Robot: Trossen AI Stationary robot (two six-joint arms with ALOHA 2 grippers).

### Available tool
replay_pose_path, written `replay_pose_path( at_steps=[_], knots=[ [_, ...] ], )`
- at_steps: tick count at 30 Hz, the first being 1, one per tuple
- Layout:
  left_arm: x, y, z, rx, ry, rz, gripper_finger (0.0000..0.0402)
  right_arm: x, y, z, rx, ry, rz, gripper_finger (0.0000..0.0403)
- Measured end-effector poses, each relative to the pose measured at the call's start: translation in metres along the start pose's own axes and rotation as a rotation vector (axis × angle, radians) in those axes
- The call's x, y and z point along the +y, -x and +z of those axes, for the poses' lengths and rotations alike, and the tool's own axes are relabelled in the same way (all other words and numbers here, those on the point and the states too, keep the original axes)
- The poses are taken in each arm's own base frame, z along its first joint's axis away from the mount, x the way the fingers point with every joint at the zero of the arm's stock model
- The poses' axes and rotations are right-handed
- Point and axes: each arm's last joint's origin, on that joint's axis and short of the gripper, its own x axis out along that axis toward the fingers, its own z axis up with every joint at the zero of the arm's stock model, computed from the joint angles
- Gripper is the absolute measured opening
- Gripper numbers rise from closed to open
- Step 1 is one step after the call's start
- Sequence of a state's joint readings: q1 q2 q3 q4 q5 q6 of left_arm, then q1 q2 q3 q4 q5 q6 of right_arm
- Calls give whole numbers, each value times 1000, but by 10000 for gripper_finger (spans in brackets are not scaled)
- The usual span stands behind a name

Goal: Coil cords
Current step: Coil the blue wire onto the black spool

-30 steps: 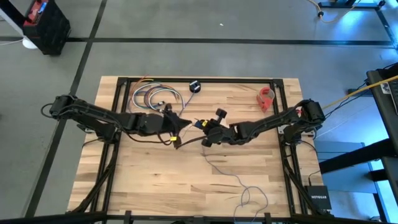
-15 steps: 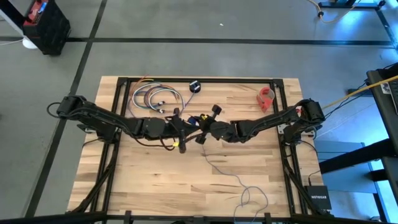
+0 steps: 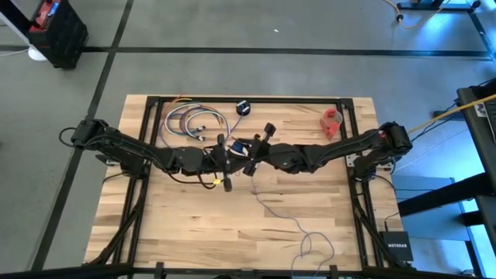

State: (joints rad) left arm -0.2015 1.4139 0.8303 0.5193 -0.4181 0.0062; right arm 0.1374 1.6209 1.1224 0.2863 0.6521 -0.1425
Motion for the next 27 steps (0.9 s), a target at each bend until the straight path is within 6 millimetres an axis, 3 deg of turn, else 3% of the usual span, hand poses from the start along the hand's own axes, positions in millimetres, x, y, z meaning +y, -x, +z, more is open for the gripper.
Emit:
replay_pose_path(
  at_steps=[27],
  knots=[
    [-1,0,2,-19,-30,-6,1,-19,22,32,-97,-11,64,5]
  ],
)
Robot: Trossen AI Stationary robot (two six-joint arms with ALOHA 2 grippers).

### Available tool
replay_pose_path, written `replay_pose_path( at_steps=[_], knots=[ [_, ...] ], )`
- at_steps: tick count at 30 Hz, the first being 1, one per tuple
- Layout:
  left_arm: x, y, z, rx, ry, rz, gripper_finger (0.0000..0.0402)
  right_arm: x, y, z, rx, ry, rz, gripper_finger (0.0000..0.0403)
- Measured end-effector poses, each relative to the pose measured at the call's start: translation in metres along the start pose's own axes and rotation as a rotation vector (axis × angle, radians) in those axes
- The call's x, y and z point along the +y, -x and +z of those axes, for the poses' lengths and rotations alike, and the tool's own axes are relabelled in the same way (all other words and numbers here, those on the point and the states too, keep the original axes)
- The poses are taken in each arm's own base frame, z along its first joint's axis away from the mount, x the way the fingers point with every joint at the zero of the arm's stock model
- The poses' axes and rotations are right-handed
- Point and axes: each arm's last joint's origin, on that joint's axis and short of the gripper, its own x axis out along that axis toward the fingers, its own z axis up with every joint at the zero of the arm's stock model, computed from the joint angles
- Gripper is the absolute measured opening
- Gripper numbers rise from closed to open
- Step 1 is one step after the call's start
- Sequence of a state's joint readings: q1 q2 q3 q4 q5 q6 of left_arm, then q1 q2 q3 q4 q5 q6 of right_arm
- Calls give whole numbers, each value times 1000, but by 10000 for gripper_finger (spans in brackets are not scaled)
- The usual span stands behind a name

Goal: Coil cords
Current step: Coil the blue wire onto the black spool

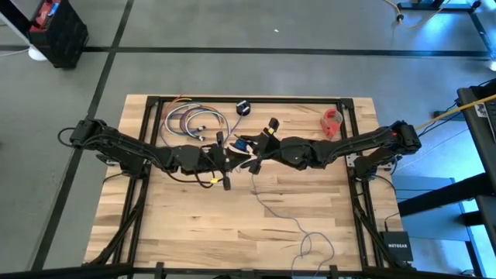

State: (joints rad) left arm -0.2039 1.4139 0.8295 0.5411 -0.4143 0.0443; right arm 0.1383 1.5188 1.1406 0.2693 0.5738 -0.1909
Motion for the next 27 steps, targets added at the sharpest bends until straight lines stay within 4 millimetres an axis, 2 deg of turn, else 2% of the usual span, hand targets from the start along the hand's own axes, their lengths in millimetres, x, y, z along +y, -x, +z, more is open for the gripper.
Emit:
replay_pose_path(
  at_steps=[3,7,10,15,21,24,27],
  knots=[
    [0,0,-2,18,-15,-3,1,-1,0,8,-19,-14,2,5],
    [-2,-1,-18,107,-52,-13,1,-10,5,33,-98,-44,-20,5],
    [1,0,-7,57,-30,-2,1,-7,2,31,-69,-1,13,5],
    [1,-1,-13,92,-46,2,1,-11,5,45,-73,4,27,5],
    [2,-1,-13,102,-29,4,4,-7,8,43,-24,39,40,5],
    [0,0,-12,97,-28,0,26,-6,16,47,-19,46,31,5],
    [-2,1,-13,113,-31,-8,67,-3,22,44,24,80,16,5]
  ],
)
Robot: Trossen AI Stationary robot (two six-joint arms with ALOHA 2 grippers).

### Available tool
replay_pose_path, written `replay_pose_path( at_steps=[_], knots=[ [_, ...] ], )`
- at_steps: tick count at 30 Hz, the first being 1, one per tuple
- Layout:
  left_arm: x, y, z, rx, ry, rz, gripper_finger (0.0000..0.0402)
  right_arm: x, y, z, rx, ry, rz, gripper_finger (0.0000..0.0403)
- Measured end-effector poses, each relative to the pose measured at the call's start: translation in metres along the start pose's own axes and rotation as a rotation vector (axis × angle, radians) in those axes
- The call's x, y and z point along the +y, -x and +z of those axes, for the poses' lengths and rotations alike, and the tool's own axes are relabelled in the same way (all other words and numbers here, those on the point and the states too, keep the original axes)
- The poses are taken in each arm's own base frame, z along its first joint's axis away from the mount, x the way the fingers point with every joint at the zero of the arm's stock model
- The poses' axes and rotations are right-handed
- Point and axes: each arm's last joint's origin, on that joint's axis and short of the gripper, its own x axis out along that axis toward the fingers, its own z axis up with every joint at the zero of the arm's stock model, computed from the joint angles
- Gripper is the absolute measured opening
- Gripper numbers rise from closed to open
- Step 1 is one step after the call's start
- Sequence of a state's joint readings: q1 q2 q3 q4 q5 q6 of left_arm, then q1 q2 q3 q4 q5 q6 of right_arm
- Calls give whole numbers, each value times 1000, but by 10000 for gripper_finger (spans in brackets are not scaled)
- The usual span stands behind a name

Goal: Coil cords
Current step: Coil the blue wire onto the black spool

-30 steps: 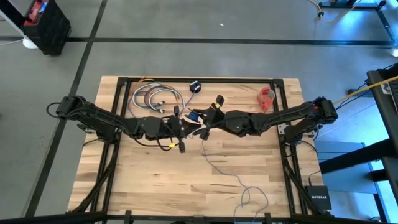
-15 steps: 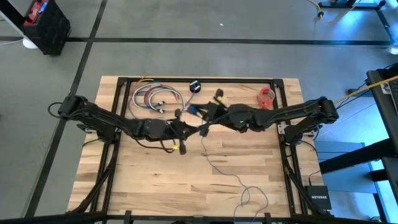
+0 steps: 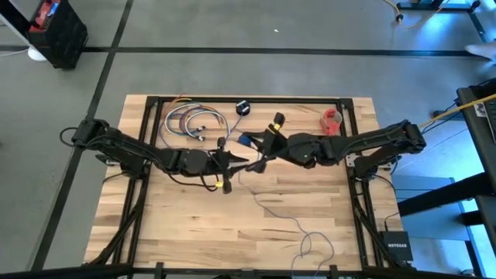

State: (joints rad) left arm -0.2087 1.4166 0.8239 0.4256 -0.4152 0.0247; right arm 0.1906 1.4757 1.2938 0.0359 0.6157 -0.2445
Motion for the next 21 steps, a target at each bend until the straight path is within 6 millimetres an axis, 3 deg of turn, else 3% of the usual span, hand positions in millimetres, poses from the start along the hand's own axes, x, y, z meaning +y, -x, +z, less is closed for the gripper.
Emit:
replay_pose_path(
  at_steps=[8,13,21],
  knots=[
    [0,-3,0,-7,57,-76,166,4,5,-1,31,18,-13,5],
    [-3,-11,-6,-10,51,-156,177,4,4,-2,33,17,-8,5],
    [-9,-27,-3,-45,-11,-141,178,5,4,-3,37,21,0,5]
  ],
)
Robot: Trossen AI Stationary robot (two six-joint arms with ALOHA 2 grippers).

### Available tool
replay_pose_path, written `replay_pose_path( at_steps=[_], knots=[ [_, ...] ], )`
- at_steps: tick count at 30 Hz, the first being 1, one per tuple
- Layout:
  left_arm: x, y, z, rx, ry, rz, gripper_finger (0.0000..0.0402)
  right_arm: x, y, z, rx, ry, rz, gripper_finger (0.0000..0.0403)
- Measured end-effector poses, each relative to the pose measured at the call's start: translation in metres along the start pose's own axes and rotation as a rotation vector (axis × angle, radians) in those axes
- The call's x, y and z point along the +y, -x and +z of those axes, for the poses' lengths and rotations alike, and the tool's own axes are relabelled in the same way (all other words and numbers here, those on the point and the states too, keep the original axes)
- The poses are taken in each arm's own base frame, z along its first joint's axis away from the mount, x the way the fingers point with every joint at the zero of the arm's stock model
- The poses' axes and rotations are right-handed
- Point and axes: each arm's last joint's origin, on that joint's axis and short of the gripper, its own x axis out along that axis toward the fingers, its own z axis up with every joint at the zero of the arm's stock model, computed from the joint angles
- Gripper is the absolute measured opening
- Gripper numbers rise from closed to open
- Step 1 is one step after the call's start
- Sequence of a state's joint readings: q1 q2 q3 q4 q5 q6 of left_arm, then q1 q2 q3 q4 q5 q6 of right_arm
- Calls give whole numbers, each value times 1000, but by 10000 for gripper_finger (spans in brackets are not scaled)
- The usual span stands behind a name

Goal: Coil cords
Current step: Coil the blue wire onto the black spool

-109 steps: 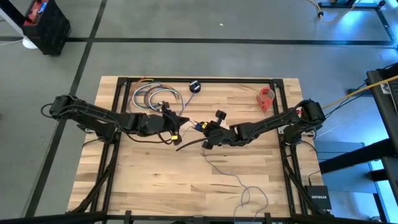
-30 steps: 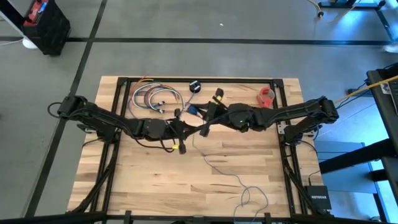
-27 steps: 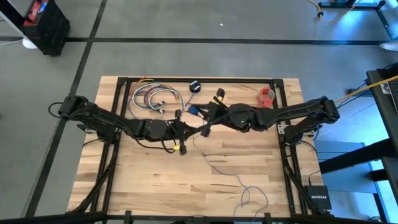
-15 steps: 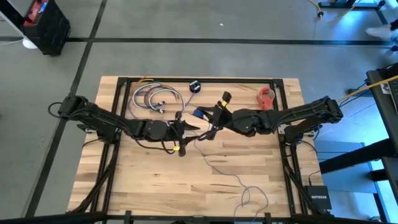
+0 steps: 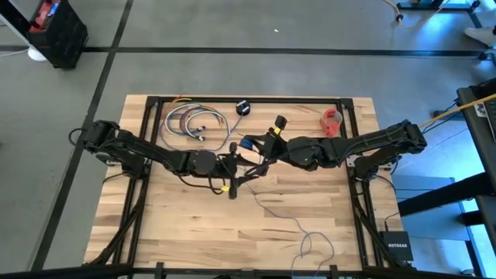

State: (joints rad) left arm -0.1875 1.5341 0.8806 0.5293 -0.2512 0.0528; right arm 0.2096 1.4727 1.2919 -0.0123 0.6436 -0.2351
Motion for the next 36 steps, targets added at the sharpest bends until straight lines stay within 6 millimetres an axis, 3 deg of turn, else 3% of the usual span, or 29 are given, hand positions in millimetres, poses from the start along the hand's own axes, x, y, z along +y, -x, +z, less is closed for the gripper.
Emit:
replay_pose_path(
  at_steps=[3,8,16,29,36],
  knots=[
    [-1,-3,-3,6,-18,2,171,0,0,0,4,3,1,5],
    [-1,-5,-3,-14,-32,4,127,0,0,-1,5,5,2,5],
    [1,-6,-5,8,-58,11,10,1,0,-1,3,6,11,5],
    [28,-8,-22,197,-43,162,3,22,24,2,16,87,39,5],
    [31,9,-17,284,-67,155,3,37,40,-11,141,94,64,5]
  ],
)
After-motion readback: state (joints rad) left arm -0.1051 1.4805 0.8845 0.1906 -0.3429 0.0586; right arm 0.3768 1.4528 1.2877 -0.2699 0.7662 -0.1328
